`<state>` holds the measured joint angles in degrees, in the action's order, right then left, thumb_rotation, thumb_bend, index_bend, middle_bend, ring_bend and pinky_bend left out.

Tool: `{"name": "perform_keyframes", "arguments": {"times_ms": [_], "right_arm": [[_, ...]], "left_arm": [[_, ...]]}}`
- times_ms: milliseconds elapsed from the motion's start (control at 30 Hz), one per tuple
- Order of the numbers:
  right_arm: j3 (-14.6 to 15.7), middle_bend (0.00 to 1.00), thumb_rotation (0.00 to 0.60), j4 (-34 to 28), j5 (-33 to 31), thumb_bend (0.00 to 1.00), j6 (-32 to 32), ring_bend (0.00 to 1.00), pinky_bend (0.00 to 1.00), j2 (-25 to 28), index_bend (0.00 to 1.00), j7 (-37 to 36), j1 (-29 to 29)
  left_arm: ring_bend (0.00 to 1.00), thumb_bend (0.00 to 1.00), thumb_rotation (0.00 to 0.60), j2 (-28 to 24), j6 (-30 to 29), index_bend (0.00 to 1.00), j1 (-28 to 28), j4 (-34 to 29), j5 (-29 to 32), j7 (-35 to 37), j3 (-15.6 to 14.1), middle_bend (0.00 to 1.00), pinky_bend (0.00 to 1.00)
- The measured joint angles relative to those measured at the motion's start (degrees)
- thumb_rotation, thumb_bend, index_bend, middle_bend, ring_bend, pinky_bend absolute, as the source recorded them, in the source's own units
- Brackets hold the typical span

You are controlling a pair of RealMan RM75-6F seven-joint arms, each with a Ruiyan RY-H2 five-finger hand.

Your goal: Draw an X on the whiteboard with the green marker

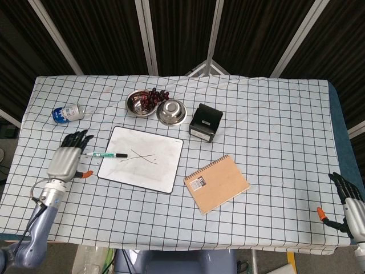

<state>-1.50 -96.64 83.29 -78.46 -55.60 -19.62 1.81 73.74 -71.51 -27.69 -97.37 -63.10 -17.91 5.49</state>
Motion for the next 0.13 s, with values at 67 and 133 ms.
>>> {"name": "perform_keyframes", "arguments": {"times_ms": [67, 133], "right_arm": [[0.05, 0.00, 0.600, 0.50, 0.25, 0.35, -0.24, 0.00, 0.00, -0.14, 0.00, 1.63, 0.01], [0.16, 0.00, 0.600, 0.73, 0.44, 0.35, -0.44, 0.00, 0.00, -0.39, 0.00, 3.40, 0.00]], "left_arm": [[0.00, 0.18, 0.600, -1.74, -3.84, 0.00, 3.09, -2.08, -1.99, 1.57, -1.52, 0.00, 0.00], [0.00, 0.18, 0.600, -3.16, -7.23, 0.00, 5.61, -3.22, -4.73, 2.98, -3.30, 0.00, 0.00]]}}
